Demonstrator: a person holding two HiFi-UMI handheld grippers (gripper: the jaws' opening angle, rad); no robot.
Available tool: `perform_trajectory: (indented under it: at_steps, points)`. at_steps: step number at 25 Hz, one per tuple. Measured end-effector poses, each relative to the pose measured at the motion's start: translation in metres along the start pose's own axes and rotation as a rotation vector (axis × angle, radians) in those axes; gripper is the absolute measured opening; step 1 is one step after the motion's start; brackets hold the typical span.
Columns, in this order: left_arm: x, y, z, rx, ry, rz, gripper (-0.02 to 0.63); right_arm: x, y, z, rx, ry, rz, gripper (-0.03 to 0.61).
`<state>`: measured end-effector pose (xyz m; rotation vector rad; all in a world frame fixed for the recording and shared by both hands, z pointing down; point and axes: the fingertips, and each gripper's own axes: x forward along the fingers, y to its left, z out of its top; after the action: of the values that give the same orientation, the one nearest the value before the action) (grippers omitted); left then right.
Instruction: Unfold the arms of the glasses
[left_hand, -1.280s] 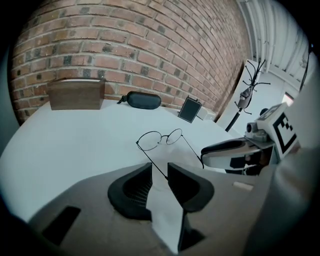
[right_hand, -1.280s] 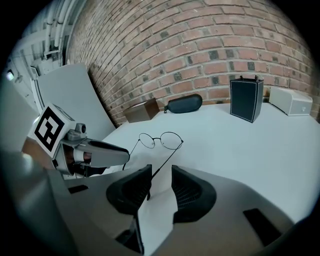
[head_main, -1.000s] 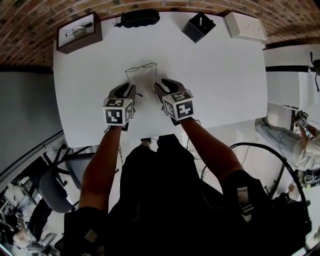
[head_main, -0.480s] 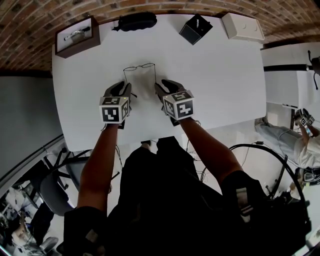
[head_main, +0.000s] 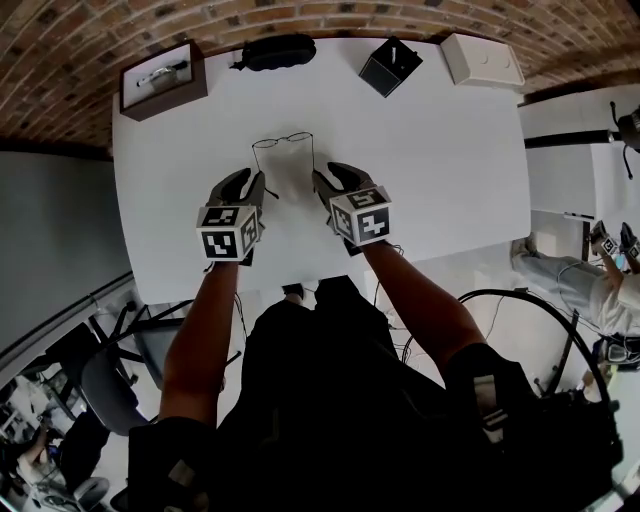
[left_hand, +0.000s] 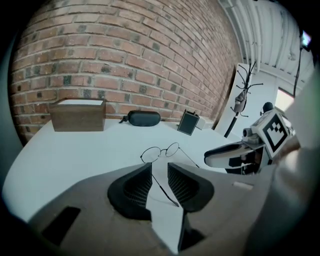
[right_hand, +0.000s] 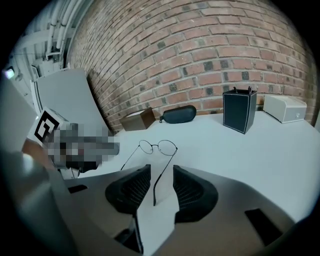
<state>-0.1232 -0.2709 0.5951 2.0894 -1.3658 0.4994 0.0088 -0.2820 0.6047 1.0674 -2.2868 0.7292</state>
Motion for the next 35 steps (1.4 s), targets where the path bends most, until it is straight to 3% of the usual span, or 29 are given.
perform_trajectory:
  at_steps: [5,8,15,19,25,35]
  points:
    - [-0.032,-0.009,0.019,-0.007,-0.088,-0.004,0.101,-0.023,0.015,0.031,-0.043,-0.080,0.013,0.120]
    - [-0.058,-0.017,0.038,-0.047,-0.184,-0.038,0.095,-0.040,0.025,0.052,-0.067,-0.131,0.030,0.116]
    - [-0.115,-0.037,0.082,-0.047,-0.344,-0.048,0.044,-0.092,0.047,0.099,-0.075,-0.266,0.050,0.048]
    - [-0.137,-0.043,0.100,-0.071,-0.388,-0.033,0.011,-0.115,0.066,0.117,-0.124,-0.319,0.086,0.031]
    - [-0.180,-0.063,0.120,0.009,-0.464,-0.013,0.011,-0.150,0.084,0.130,-0.163,-0.376,0.110,0.025]
    - [-0.232,-0.062,0.126,0.010,-0.523,0.070,0.011,-0.202,0.097,0.161,-0.201,-0.486,0.087,0.012]
